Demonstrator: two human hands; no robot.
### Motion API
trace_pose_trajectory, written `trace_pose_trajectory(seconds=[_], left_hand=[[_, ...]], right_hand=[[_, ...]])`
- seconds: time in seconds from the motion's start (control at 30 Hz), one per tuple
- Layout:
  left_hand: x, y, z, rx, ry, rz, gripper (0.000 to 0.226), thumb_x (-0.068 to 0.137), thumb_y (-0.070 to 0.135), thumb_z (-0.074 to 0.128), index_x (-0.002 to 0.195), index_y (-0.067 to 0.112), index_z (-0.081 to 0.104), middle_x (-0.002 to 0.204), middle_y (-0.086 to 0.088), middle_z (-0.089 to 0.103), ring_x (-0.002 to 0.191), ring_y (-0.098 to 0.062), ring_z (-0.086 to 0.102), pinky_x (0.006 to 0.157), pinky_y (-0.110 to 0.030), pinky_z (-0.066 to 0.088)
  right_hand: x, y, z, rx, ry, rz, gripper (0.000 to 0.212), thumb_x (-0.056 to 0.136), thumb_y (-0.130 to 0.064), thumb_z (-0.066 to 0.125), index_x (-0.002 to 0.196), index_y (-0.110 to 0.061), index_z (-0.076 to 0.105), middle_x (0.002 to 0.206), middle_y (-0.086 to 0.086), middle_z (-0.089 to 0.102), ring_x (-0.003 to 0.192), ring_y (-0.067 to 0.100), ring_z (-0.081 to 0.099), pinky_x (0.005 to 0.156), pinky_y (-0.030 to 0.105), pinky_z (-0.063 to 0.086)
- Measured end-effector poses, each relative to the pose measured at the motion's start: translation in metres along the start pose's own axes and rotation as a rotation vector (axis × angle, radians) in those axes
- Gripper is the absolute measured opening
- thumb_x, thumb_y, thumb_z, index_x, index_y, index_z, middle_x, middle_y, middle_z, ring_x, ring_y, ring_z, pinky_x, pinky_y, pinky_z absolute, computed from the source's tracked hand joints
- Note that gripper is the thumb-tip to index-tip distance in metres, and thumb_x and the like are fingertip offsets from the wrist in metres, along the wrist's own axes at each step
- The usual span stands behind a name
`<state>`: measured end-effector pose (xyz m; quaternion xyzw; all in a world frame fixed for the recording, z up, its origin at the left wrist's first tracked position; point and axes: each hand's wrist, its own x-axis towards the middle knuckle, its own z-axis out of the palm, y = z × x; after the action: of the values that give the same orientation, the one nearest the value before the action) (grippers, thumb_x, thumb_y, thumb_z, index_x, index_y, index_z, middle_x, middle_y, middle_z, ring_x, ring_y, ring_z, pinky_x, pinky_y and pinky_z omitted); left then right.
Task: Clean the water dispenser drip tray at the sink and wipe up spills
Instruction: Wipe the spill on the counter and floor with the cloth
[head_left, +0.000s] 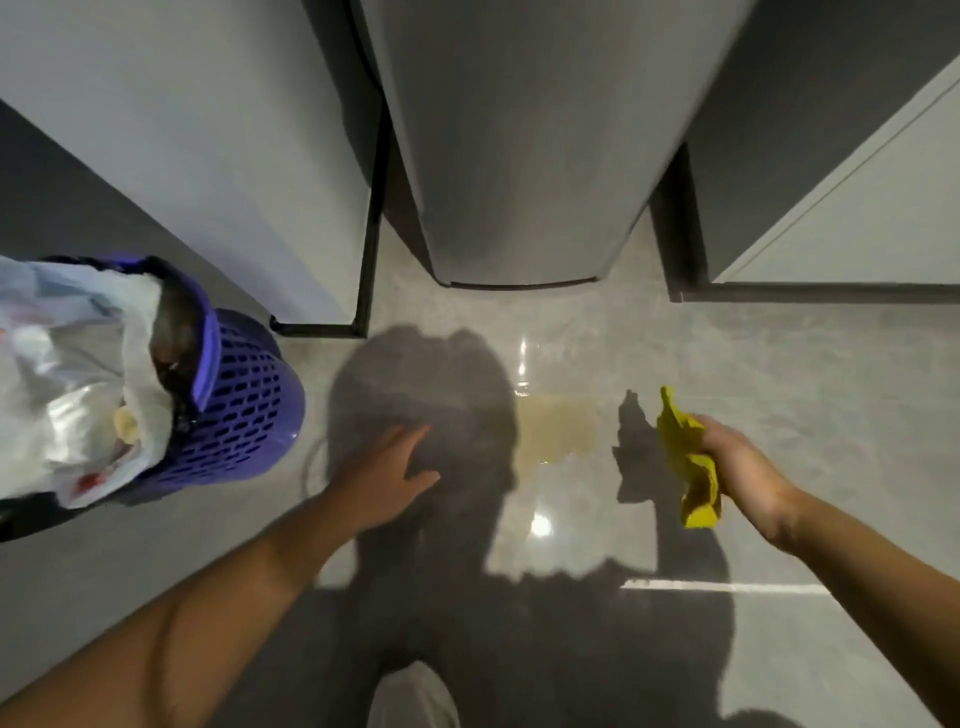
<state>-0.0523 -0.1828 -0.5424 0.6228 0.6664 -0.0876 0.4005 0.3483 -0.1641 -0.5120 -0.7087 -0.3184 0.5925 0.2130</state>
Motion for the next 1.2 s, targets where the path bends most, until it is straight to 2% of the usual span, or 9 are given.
trace_pose_trajectory(seconds=[0.03,0.1,0.17,0.3,0.37,0.63,0.83,1.03,1.2], left_hand=[[0.018,-0.009,0.010,0.106,-0.002,0.026,0.085,0.094,0.053,0.064,0.162,0.026,0.022,0.170,-0.004,0.022,0.153,-0.030,0.029,0.122,-0.049,0.030],[0.044,-0.025,0.028,0.292,-0.008,0.045,0.104,0.087,0.063,0.066,0.164,0.027,0.006,0.173,-0.002,0.004,0.158,-0.032,0.011,0.125,-0.055,0.022],[0.059,-0.038,0.045,0.385,0.000,0.055,0.116,0.080,0.071,0.067,0.164,0.028,-0.001,0.173,-0.001,-0.006,0.159,-0.031,-0.001,0.126,-0.055,0.018],[0.068,-0.054,0.066,0.448,0.052,0.101,0.124,0.076,0.077,0.065,0.164,0.029,-0.007,0.173,-0.001,-0.015,0.159,-0.030,-0.012,0.128,-0.053,0.012],[0.070,-0.058,0.068,0.435,0.071,0.100,0.125,0.074,0.078,0.066,0.164,0.031,-0.007,0.173,0.000,-0.015,0.159,-0.029,-0.013,0.127,-0.054,0.013],[0.075,-0.062,0.078,0.452,0.124,0.104,0.126,0.073,0.075,0.070,0.163,0.029,-0.005,0.174,-0.002,-0.010,0.158,-0.034,-0.008,0.124,-0.059,0.013],[0.075,-0.067,0.076,0.467,0.155,0.146,0.127,0.070,0.077,0.070,0.164,0.027,0.001,0.174,-0.006,0.001,0.158,-0.038,0.002,0.123,-0.056,0.019],[0.066,-0.073,0.065,0.332,0.115,0.185,0.126,0.067,0.077,0.071,0.163,0.035,0.003,0.174,0.006,-0.005,0.159,-0.026,-0.004,0.124,-0.049,0.019],[0.048,-0.094,0.060,0.239,0.167,0.123,0.130,0.062,0.072,0.080,0.164,0.032,0.008,0.173,0.006,-0.003,0.159,-0.019,-0.001,0.124,-0.047,0.023]], right_hand=[[0.020,0.012,0.005,-0.207,0.051,-0.127,0.031,0.104,-0.010,0.044,0.120,-0.016,0.070,0.112,0.012,0.067,0.099,0.027,0.060,0.082,0.031,0.051],[0.051,0.037,0.019,-0.622,0.087,-0.298,0.042,0.104,-0.010,0.048,0.145,-0.010,0.054,0.144,0.018,0.054,0.129,0.031,0.050,0.110,0.038,0.039],[0.071,0.066,0.039,-0.850,0.023,-0.381,0.061,0.103,-0.016,0.051,0.160,-0.006,0.030,0.167,0.017,0.028,0.155,0.031,0.024,0.127,0.039,0.016],[0.090,0.112,0.081,-1.023,0.027,-0.411,0.078,0.106,-0.050,0.037,0.160,-0.022,-0.011,0.167,0.000,-0.024,0.156,0.021,-0.023,0.126,0.037,-0.012],[0.095,0.117,0.086,-1.017,0.039,-0.416,0.069,0.107,-0.050,0.026,0.156,-0.032,-0.018,0.168,0.000,-0.026,0.152,0.019,-0.029,0.127,0.042,-0.013],[0.160,0.065,0.077,-1.352,0.139,-0.532,0.072,0.105,-0.055,0.013,0.164,-0.020,-0.009,0.172,0.012,-0.012,0.159,0.033,-0.011,0.128,0.050,0.001],[0.151,0.065,0.112,-1.507,-0.072,-0.877,0.072,0.104,-0.053,0.023,0.164,-0.014,0.017,0.172,0.013,0.009,0.159,0.033,0.007,0.125,0.056,0.020],[0.064,0.161,0.124,-1.382,0.106,-0.663,0.082,0.096,-0.058,0.043,0.158,-0.005,0.035,0.165,0.027,0.028,0.153,0.046,0.026,0.119,0.064,0.028],[0.052,0.144,0.203,-1.139,0.305,-0.361,0.082,0.099,-0.056,0.041,0.157,0.001,0.034,0.161,0.034,0.031,0.147,0.053,0.032,0.116,0.065,0.027]])
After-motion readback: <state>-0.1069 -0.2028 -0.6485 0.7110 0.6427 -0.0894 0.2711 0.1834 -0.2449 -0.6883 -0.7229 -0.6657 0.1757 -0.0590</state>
